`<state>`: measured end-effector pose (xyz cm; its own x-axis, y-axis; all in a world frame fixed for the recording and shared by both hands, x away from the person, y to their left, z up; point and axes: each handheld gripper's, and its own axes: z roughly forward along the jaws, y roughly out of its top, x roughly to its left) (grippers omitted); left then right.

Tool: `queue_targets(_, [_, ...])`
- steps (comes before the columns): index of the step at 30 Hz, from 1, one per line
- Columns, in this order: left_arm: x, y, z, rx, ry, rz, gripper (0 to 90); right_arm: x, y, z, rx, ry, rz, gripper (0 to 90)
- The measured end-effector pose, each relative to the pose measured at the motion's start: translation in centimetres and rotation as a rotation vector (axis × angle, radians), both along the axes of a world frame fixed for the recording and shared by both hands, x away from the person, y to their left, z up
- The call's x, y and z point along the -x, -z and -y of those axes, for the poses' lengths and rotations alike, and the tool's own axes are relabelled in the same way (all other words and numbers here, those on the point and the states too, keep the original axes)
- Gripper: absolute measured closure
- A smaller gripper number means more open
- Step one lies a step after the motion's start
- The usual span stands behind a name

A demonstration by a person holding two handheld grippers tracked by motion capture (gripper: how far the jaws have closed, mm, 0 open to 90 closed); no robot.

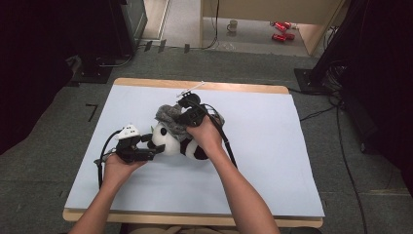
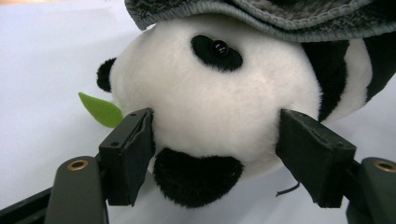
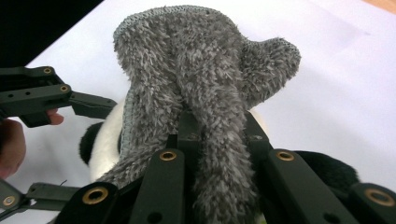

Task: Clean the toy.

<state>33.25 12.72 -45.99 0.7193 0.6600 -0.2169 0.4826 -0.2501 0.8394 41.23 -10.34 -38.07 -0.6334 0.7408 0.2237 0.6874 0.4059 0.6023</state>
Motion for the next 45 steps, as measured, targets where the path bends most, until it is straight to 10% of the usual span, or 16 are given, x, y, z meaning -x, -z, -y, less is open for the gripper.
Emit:
queue_targets(12, [0.1,0.6,1.0,-0.019,-0.037,0.041,48.6,-0.6,-0.5,1.2,-0.008,0.048,-0.008,76.1])
queue_targets(24, [-0.4,0.4,0.8,0.012,-0.058,0.015,49.2,0.8,-3.3,-3.1,-0.037,-0.05,0.043,76.0])
queue_targets(30, [-0.6,0.2,0.9,0.008,-0.074,-0.017,49.3,1.0,-0.8,-5.1,0.086,-0.076,0.007,75.5])
queue_targets(34, [-0.9,0.0,0.9,0.02,-0.078,-0.05,51.0,1.4,-0.2,-5.0,0.138,-0.105,0.09,75.3])
queue_targets(45, [-0.9,-0.3,1.5,-0.021,-0.078,-0.026,53.2,0.2,-0.8,-1.9,0.13,-0.043,0.066,75.4])
